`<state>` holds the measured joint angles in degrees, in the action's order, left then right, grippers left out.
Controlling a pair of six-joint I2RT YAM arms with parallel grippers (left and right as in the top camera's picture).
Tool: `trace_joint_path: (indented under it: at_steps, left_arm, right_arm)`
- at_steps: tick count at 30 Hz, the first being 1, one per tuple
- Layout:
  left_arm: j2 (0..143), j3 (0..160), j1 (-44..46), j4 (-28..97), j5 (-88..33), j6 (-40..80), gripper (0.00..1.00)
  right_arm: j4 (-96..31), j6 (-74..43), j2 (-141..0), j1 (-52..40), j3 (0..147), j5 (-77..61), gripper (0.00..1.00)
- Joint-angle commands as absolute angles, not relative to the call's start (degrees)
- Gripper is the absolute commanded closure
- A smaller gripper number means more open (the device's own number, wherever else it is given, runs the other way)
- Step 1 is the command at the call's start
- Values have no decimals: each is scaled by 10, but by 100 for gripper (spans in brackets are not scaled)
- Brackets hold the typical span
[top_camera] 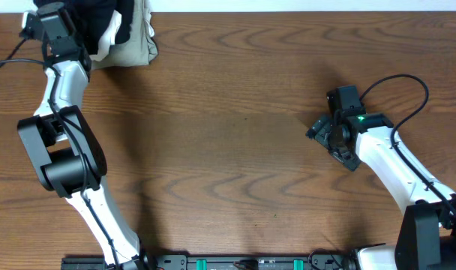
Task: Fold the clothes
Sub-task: 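Lower the bundle onto the folded clothes stack with the left gripper, then open the left gripper and release the bundle on the stack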
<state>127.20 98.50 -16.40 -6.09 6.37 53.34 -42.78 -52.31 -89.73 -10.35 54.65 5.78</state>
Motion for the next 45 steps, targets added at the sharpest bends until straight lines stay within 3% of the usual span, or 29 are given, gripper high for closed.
trace_joint_path:
  at_steps: [1,7,12,15,27,32,40,41,43,44,45]
  left_arm:
    - [1287,992,-163,-62,57,544,44]
    - [1284,992,-160,-124,0,469,26]
    - [1259,992,-159,-135,0,436,18]
    - [1234,993,-159,-138,3,386,2]
    - [1142,993,-159,-20,16,299,2]
    - [1096,992,-160,38,87,280,2]
    - [1045,992,-142,-15,84,141,2]
    - [1046,992,-138,-32,83,123,3]
    - [1054,992,-128,-81,84,66,80]
    - [1057,992,-126,-93,84,57,92]
    - [1062,992,-124,-107,84,51,94]
  right_arm:
    - [-428,-527,-903,-102,543,60,1]
    - [-429,-527,-903,-102,543,60,1]
    - [-429,-527,-903,-102,543,60,1]
    - [-429,-526,-903,-102,543,60,1]
    - [-429,-517,-903,-102,543,59,1]
    - [-429,-516,-903,-102,543,59,1]
    - [-429,-516,-903,-102,543,57,1]
    - [-429,-516,-903,-102,543,57,1]
    - [-429,-516,-903,-102,543,57,1]
    - [-429,-516,-903,-102,543,57,1]
    - [-429,-516,-903,-102,543,57,1]
